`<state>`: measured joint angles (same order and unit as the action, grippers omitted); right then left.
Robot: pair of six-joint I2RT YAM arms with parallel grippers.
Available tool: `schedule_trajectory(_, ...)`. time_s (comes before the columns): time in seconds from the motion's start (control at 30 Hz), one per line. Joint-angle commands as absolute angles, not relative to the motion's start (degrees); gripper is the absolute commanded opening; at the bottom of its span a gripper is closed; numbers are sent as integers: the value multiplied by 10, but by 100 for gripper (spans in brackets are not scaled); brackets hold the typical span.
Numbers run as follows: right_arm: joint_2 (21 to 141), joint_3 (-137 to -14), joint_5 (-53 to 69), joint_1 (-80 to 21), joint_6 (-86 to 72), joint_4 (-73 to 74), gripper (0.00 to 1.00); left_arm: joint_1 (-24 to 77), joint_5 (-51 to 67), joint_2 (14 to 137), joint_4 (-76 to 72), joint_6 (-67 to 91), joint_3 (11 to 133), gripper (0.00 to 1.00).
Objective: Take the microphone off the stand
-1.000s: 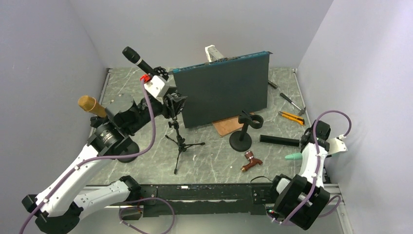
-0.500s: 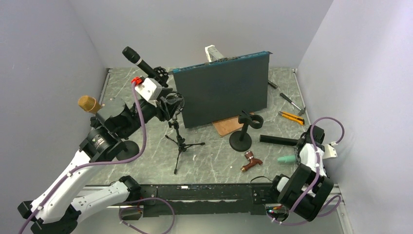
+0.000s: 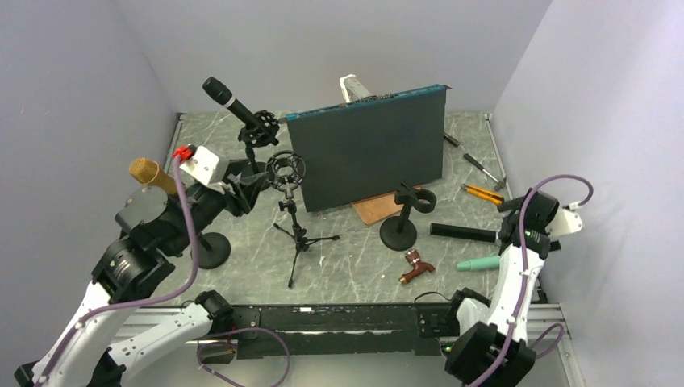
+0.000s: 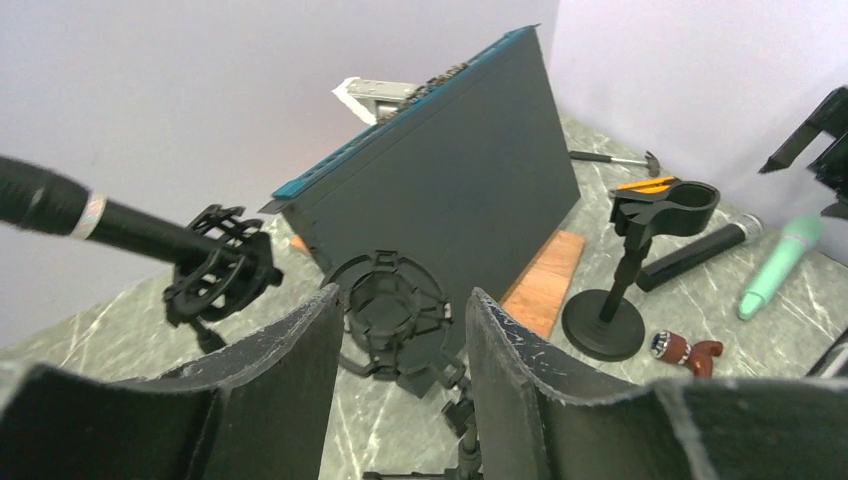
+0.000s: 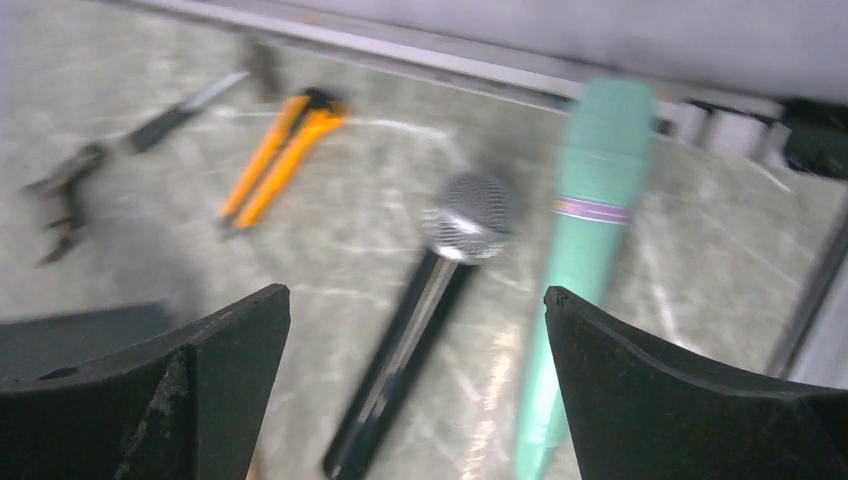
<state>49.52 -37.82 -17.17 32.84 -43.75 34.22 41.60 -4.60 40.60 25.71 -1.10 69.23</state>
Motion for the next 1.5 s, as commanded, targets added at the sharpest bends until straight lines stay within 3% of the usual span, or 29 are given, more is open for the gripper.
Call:
schedule_trajectory(0.0, 476, -470, -134, 252, -397, 344, 100, 417, -111, 382, 299, 17, 685, 53)
schedule_trajectory(0.2, 475, -594, -178, 11, -341, 303, 100, 417, -107, 411, 366, 68, 701, 54)
schedule_trajectory(0.33, 486, -641, -94, -117, -294, 257, 100, 417, -87, 422, 392, 89, 698, 52)
schedule_trajectory(0.63, 530, -565, 230, -333, -260, 25, 98, 418, -44, 416, 341, 111, 627, 51)
schedule_trajectory(0.83, 605, -523, 226, -477, -245, -42, 96, 418, -26, 412, 308, 114, 573, 44)
schedule_trajectory(1.1, 705, -458, 252, -515, -265, -156, 82, 417, -16, 378, 268, 99, 526, 40)
schedule_trajectory(1.27, 761, -453, 255, -515, -271, -192, 63, 417, -10, 369, 257, 99, 516, 41)
schedule_trajectory(1.37, 782, -451, 258, -516, -285, -217, 61, 417, -5, 369, 255, 101, 517, 41)
schedule_trajectory(1.47, 795, -449, 243, -524, -289, -228, 66, 417, 3, 368, 254, 106, 517, 42)
